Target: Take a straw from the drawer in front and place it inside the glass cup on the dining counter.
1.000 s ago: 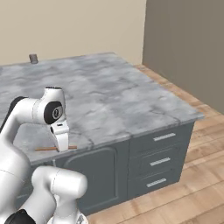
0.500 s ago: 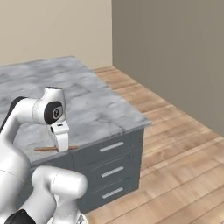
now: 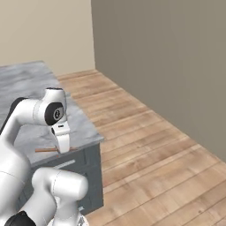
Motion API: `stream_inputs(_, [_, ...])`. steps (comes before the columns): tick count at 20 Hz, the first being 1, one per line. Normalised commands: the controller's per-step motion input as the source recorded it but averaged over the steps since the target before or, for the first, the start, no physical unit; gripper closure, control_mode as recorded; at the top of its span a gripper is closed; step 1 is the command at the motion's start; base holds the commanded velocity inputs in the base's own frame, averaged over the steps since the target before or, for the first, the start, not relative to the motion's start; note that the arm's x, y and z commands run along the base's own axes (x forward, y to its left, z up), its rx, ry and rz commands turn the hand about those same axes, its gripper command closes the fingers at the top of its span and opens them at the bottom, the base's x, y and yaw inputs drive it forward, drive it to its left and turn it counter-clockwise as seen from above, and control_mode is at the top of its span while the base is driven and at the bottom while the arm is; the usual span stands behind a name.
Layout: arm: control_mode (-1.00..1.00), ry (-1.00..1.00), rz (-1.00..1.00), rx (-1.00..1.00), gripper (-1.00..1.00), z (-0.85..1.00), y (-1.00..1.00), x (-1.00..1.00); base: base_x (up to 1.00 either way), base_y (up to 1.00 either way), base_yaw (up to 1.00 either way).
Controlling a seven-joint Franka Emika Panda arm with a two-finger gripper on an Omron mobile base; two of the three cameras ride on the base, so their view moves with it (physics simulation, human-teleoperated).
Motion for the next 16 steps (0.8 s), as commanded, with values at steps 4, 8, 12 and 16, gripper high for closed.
stream_inputs(4, [1.0,0.0,0.0,0.0,1.0,0.0,0.0,0.0,1.0,-1.0,0.0])
stream_inputs(8, [1.0,0.0,0.0,0.0,1.0,0.0,0.0,0.0,1.0,-1.0,0.0])
stream_inputs(12, [1.0,0.0,0.0,0.0,1.0,0.0,0.0,0.0,0.99,-1.0,0.0])
stream_inputs(16, [1.0,0.0,0.0,0.0,1.0,0.0,0.0,0.0,0.93,-1.0,0.18])
